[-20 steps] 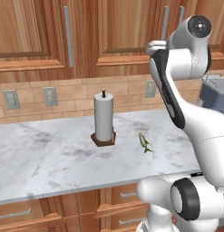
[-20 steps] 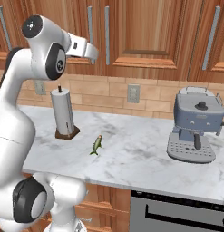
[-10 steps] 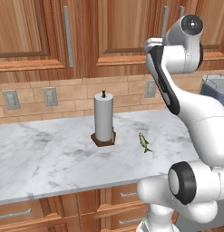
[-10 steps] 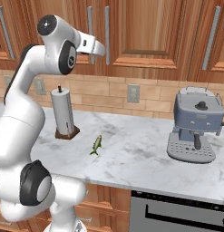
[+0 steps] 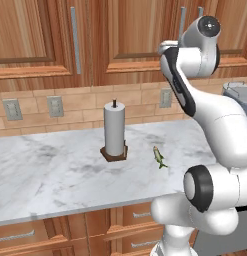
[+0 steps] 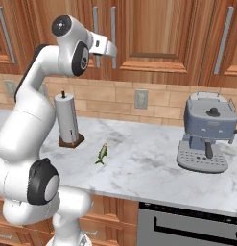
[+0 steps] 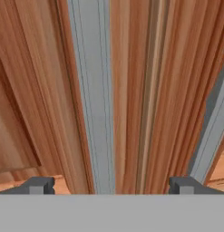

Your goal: Retrieve the tupperware from the cabinet, then place the raw meat into the tupperware to avoid contamination.

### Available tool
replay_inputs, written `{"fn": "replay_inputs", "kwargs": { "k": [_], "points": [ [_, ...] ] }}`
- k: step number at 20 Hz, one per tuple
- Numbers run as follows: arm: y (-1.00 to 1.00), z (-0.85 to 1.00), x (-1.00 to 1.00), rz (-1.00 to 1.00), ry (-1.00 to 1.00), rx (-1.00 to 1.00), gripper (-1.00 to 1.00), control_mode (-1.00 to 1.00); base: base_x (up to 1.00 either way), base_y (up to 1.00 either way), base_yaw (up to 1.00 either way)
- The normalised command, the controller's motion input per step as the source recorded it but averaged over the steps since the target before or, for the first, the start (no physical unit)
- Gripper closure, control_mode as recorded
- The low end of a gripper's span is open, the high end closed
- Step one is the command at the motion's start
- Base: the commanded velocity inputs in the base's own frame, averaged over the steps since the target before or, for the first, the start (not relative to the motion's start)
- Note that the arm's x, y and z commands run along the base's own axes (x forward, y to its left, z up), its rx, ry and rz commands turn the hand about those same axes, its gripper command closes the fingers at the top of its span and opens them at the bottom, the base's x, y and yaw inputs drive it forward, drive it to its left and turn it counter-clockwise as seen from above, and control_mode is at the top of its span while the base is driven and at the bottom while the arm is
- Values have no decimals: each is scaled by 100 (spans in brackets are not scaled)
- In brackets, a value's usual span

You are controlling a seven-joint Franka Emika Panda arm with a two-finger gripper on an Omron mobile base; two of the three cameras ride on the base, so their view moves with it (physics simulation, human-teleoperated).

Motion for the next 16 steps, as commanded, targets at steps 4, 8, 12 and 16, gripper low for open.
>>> {"fn": "replay_inputs", "kwargs": {
  "k": [4, 8, 12, 16],
  "points": [
    [0, -9, 44, 3, -3, 0, -100, -100, 0, 0, 0],
    [2, -8, 50, 1, -3, 0, 100, -100, 0, 0, 0],
    [4, -10, 49, 0, -2, 0, 100, -100, 0, 0, 0],
    [3, -8, 41, 0, -1, 0, 100, -100, 0, 0, 0]
  ]
}}
